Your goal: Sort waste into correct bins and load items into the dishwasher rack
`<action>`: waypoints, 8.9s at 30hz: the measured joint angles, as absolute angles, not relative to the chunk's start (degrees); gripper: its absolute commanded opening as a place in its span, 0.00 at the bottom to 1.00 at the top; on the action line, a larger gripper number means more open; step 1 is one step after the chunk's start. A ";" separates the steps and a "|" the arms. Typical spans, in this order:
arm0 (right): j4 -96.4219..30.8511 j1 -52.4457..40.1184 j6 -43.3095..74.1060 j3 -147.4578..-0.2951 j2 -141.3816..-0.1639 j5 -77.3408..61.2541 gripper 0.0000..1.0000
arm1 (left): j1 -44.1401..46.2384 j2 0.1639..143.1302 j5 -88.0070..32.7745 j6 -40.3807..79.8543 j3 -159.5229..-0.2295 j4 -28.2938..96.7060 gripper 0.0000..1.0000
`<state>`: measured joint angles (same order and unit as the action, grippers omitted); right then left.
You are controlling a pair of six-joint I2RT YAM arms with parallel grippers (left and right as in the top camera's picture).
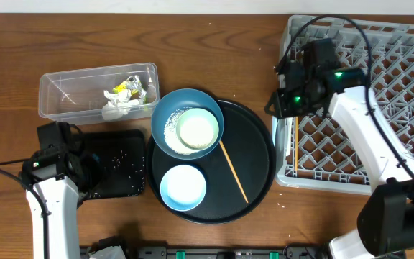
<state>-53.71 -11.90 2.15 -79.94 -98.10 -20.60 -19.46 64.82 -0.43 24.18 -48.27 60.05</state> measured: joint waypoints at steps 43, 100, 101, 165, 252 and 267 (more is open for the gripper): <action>-61.69 -13.85 6.11 -72.97 -98.10 -10.85 0.33 | -19.46 64.82 -0.43 24.18 -48.27 60.05 0.72; -54.78 -52.93 23.40 -78.08 -107.44 -11.00 0.54 | -19.44 64.82 -0.43 24.18 -48.27 60.10 0.73; -54.70 -53.54 24.47 -78.08 -108.71 -10.07 0.54 | -19.44 64.82 -0.43 24.18 -48.27 60.07 0.72; 16.34 9.74 -27.66 -79.72 -98.28 54.85 0.01 | -19.44 64.82 -0.40 24.18 -48.36 59.94 0.72; -55.88 -8.78 2.59 -84.97 -86.87 -3.77 0.85 | -19.40 64.82 -1.32 24.18 -48.58 59.40 0.73; -64.99 -23.99 13.17 -84.95 -86.83 -8.88 0.82 | -8.71 64.84 -3.68 22.13 -52.23 59.24 0.72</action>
